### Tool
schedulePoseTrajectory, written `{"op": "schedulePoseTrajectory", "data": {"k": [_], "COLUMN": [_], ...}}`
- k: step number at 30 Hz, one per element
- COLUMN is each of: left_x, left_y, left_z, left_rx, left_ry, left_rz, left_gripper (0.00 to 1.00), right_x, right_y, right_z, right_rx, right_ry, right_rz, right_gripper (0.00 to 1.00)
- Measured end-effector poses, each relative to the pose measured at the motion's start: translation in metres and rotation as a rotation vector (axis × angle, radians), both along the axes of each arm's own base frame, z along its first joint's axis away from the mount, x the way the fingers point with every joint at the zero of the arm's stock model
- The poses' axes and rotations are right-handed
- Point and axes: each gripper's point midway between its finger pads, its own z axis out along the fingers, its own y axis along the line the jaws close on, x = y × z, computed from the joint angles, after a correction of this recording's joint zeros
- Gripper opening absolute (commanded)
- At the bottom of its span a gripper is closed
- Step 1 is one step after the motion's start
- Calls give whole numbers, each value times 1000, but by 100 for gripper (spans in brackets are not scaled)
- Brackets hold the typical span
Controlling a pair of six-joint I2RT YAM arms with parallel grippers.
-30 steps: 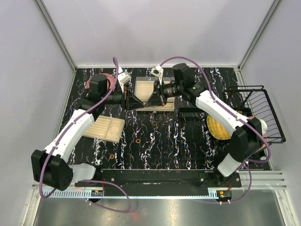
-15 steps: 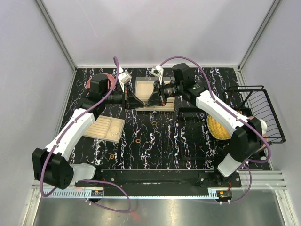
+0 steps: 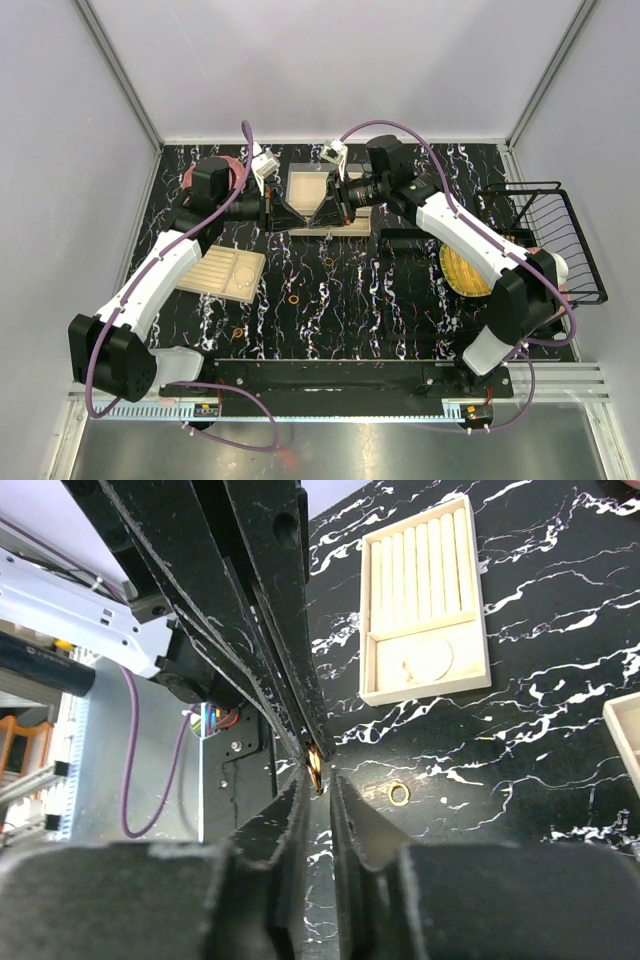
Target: Organize the mixed jewelry
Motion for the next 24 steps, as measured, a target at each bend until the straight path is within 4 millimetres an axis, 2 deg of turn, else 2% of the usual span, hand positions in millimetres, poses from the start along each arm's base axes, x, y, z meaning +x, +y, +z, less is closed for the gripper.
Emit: {"op": "schedulePoseTrajectory", "data": {"k": [6, 12, 15, 19, 24], "left_x": [4, 10, 18, 31, 34], "left_y": [2, 14, 28, 60, 108], "left_z": [-3, -18, -18, -18, -39], "left_rx": [20, 106, 174, 321, 581], "left_ry": [-31, -64, -120, -246, -378], "left_rz": [14, 43, 68, 110, 143], "left_gripper": [0, 0, 0, 0, 0], "right_x": [-2, -6, -6, -2, 5], "right_y": [-2, -9, -14, -24, -34], "right_z": [-1, 11, 19, 28, 22], "right_rx": [-5, -3, 1, -1, -49], "right_ry": [-10, -51, -82, -145, -192], "right_rz": [-4, -25, -45, -84, -125], "right_gripper": [38, 41, 41, 41, 35]}}
